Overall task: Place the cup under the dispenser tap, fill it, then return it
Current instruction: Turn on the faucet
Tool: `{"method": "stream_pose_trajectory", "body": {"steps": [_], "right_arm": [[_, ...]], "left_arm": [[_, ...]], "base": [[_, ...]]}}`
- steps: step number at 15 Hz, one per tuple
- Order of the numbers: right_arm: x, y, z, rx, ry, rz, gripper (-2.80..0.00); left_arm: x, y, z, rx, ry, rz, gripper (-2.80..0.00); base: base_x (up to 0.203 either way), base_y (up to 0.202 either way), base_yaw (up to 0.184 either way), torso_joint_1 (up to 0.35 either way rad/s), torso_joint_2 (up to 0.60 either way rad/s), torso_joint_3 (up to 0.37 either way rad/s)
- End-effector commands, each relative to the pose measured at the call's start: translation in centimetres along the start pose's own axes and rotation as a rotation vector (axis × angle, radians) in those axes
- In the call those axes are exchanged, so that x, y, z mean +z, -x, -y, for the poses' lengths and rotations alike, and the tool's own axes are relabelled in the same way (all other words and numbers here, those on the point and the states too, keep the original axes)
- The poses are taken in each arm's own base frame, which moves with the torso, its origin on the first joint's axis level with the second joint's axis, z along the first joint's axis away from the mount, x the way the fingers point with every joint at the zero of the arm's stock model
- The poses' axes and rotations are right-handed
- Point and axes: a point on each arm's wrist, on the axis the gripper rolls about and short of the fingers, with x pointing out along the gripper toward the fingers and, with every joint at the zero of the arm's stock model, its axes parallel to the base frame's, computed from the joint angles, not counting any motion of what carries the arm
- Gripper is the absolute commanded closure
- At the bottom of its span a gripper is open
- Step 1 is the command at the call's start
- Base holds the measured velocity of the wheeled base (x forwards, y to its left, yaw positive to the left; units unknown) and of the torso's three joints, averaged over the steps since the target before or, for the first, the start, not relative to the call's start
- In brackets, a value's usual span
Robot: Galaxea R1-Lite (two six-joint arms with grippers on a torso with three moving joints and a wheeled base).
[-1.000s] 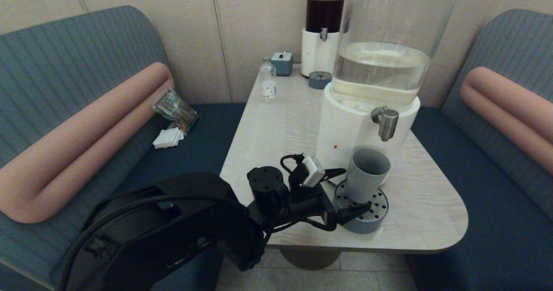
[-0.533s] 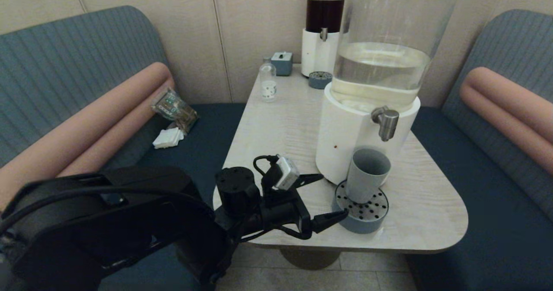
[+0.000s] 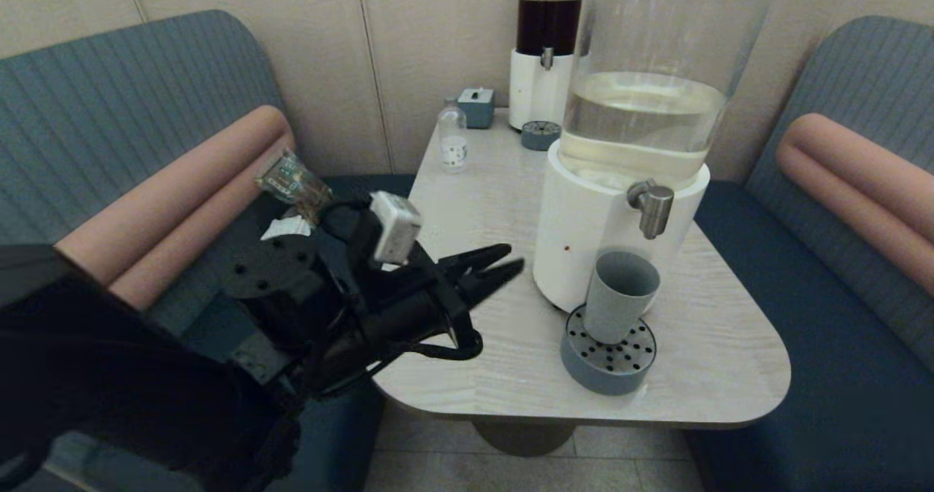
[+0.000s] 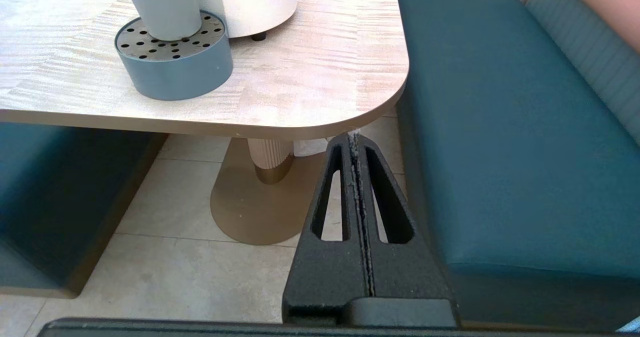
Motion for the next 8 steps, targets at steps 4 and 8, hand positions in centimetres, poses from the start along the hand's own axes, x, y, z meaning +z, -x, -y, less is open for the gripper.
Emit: {"method": "stream_pose_trajectory", "body": {"steps": [4, 8], "right_arm": [[0.0, 0.0, 0.0, 0.000, 0.000, -0.002, 0.00], [0.0, 0.0, 0.0, 0.000, 0.000, -0.001, 0.00]], "left_arm": [[13.0, 10.6, 0.6, 0.364, -0.123, 0.298, 0.00], [17.3, 17.6, 1.8, 0.638, -0.272, 0.394, 0.00]], "base": [[0.000, 0.000, 0.000, 0.000, 0.00, 0.000], [0.000, 0.000, 0.000, 0.000, 0.00, 0.000]]}}
